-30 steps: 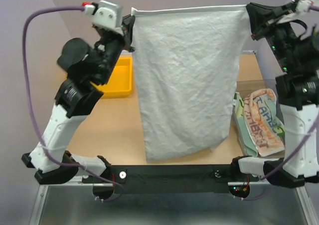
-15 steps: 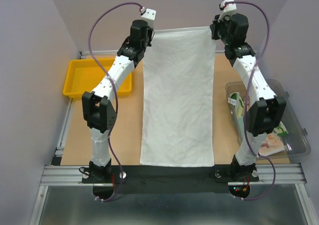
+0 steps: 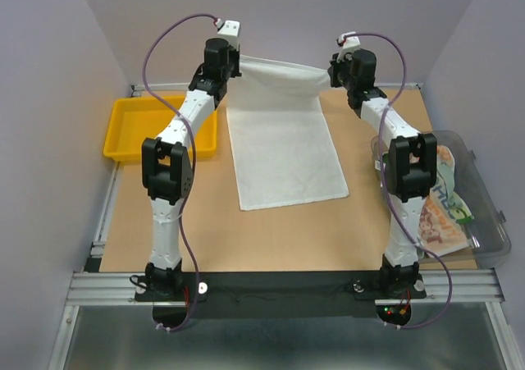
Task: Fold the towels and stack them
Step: Fold the towel
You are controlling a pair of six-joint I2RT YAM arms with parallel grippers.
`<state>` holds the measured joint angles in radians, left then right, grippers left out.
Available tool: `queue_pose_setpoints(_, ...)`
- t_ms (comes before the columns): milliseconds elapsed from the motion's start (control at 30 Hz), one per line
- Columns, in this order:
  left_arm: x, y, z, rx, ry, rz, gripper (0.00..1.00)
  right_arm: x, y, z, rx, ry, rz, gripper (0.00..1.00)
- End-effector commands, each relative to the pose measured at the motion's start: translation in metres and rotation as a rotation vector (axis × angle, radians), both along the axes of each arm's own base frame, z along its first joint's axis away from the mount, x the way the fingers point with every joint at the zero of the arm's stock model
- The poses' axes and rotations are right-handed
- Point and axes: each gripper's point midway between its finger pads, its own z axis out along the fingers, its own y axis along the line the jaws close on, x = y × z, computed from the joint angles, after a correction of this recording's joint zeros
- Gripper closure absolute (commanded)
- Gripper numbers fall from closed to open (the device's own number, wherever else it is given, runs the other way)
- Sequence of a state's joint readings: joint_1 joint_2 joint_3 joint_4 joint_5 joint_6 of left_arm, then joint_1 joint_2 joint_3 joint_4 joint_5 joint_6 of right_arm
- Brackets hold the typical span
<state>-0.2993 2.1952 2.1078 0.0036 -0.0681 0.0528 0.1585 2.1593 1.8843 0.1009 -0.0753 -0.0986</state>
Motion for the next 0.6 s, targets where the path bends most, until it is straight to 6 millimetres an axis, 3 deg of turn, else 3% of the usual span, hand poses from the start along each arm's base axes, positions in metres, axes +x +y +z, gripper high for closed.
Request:
queue_pose_setpoints(0,-0.008,0.014,0.03,-0.035,-0.075,-0.002,1.0,-0.006,-0.018,0.049,0.018,-0.136,-0.033,0.99)
queue_pose_setpoints(33,-0.014,0.014,0.035,-0.047,-0.078,-0.005,1.0,-0.012,-0.018,0.055,0.021,-0.143,-0.025,1.0)
queue_pose_setpoints(67,-0.018,0.012,0.033,-0.053,-0.068,-0.019,1.0,-0.017,-0.017,0.042,0.022,-0.114,-0.021,0.99)
queue_pose_setpoints(100,-0.023,0.012,0.017,-0.05,-0.035,-0.026,1.0,-0.02,-0.018,0.04,0.024,-0.105,-0.023,0.99)
queue_pose_setpoints(133,-0.031,0.014,0.026,-0.061,-0.042,-0.03,1.0,-0.024,-0.018,0.041,0.025,-0.103,-0.02,0.99)
queue_pose_setpoints(200,-0.042,0.009,0.021,-0.076,-0.022,-0.065,1.0,-0.036,-0.018,0.04,0.029,-0.092,-0.016,0.99)
queue_pose_setpoints(267,-0.06,0.011,0.002,-0.108,0.038,-0.062,1.0,-0.049,-0.019,0.04,0.028,-0.082,-0.013,0.99)
queue_pose_setpoints(300,-0.066,0.011,0.001,-0.116,0.047,-0.065,1.0,-0.053,-0.021,0.039,0.027,-0.076,-0.016,0.99)
queue_pose_setpoints(333,-0.075,0.012,0.013,-0.13,0.03,-0.07,1.0,-0.057,-0.022,0.037,0.024,-0.071,-0.019,0.99)
queue_pose_setpoints(367,-0.082,0.011,0.011,-0.142,0.039,-0.081,1.0,-0.061,-0.023,0.037,0.022,-0.07,-0.024,0.99)
queue_pose_setpoints(400,-0.089,0.011,-0.002,-0.154,0.072,-0.081,1.0,-0.069,-0.025,0.033,0.019,-0.058,-0.027,0.99)
queue_pose_setpoints(433,-0.097,0.011,0.006,-0.167,0.06,-0.089,1.0,-0.073,-0.026,0.034,0.018,-0.056,-0.027,0.99)
queue_pose_setpoints(467,-0.102,0.011,0.005,-0.171,0.066,-0.094,1.0,-0.078,-0.026,0.031,0.017,-0.049,-0.024,0.99)
queue_pose_setpoints(500,-0.108,0.011,-0.006,-0.175,0.091,-0.094,1.0,-0.086,-0.025,0.041,0.022,-0.065,-0.018,0.99)
queue_pose_setpoints(567,-0.119,0.014,-0.003,-0.182,0.092,-0.096,1.0,-0.098,-0.027,0.03,0.025,-0.036,-0.017,0.99)
